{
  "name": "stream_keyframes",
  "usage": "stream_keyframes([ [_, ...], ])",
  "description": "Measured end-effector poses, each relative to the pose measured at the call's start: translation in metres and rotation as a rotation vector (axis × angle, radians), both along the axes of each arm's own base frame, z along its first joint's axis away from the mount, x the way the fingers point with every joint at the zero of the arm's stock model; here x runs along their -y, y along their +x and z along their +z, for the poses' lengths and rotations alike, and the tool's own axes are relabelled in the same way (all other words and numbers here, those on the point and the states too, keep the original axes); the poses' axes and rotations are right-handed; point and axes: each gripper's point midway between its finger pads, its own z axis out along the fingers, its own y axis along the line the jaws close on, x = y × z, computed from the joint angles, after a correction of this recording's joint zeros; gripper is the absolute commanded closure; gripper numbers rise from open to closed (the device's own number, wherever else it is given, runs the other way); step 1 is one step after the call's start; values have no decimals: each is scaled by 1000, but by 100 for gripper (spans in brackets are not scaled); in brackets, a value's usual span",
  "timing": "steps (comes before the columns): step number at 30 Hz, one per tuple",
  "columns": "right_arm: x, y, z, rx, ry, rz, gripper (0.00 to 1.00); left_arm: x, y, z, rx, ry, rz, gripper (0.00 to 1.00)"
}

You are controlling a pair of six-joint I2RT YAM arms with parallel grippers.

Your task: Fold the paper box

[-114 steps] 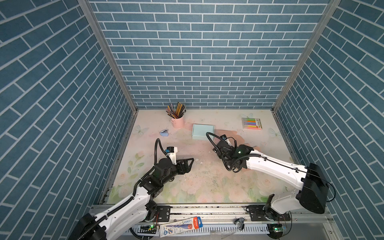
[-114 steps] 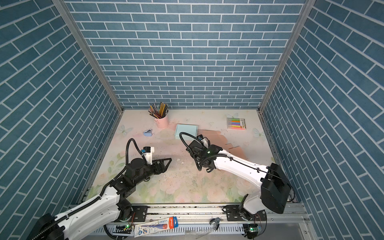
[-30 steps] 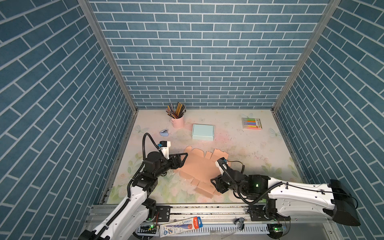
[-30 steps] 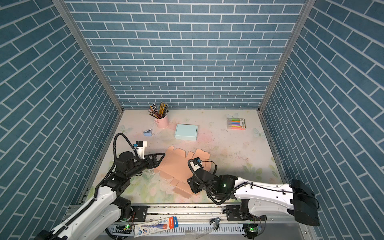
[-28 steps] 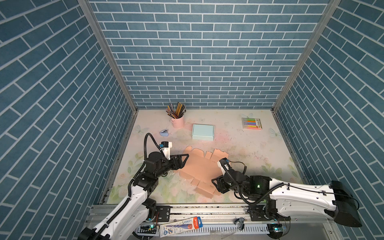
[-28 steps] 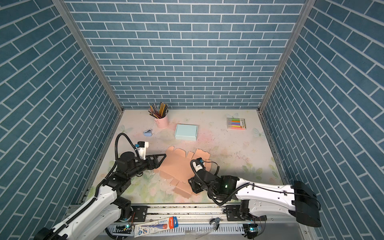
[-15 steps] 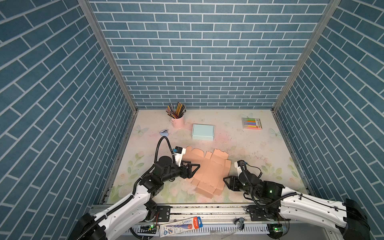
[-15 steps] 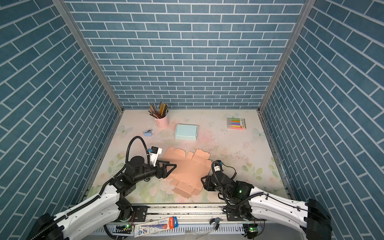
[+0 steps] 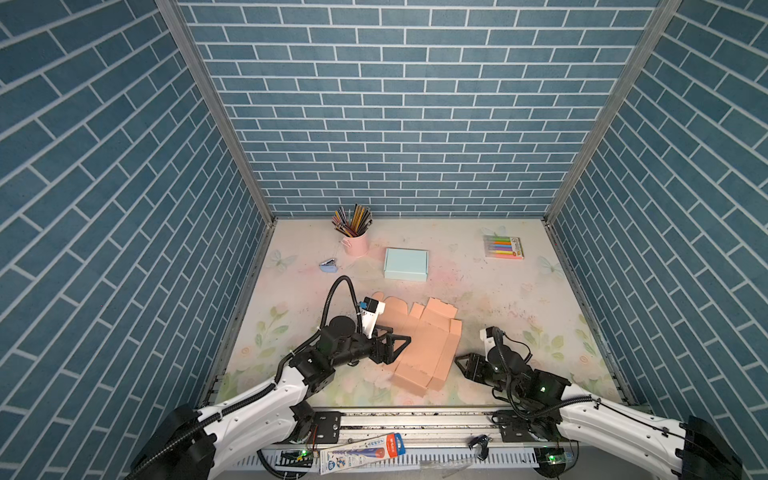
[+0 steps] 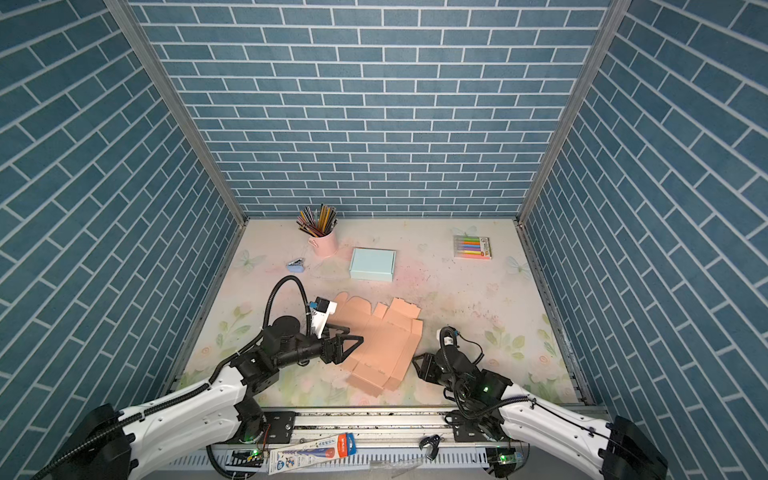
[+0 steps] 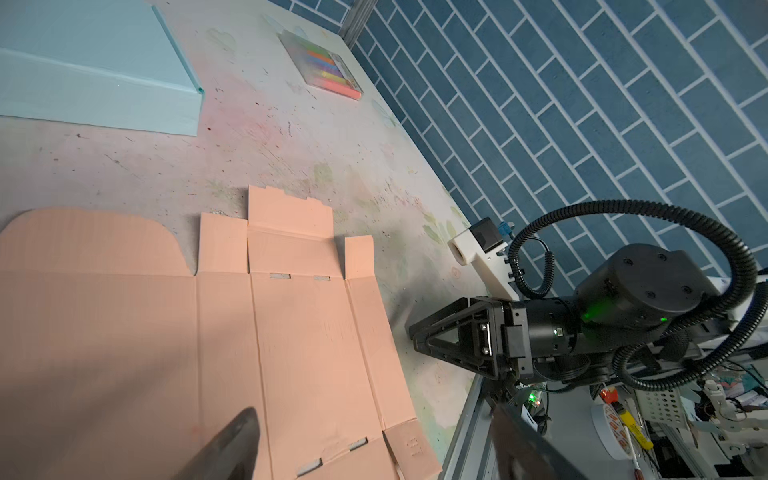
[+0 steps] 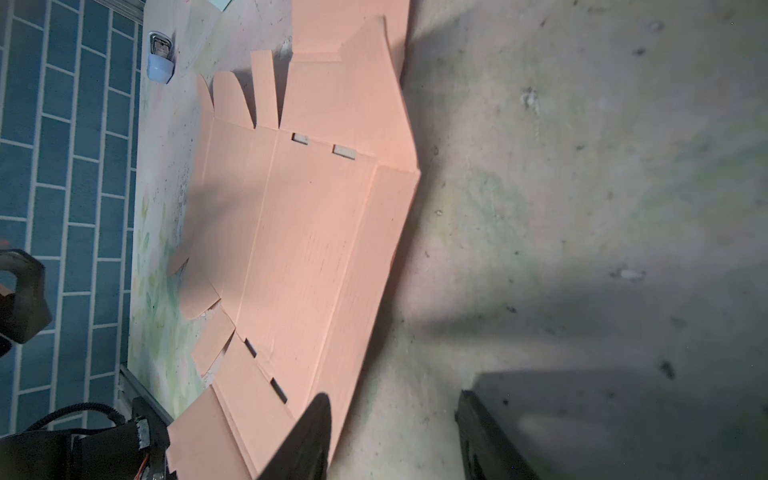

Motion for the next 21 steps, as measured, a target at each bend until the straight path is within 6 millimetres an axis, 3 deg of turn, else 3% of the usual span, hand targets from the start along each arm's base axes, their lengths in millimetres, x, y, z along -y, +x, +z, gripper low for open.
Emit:
stream_keyframes([
  [21, -14, 17, 0, -25, 79, -10, 55, 7, -3, -10, -9, 29, -6, 12],
])
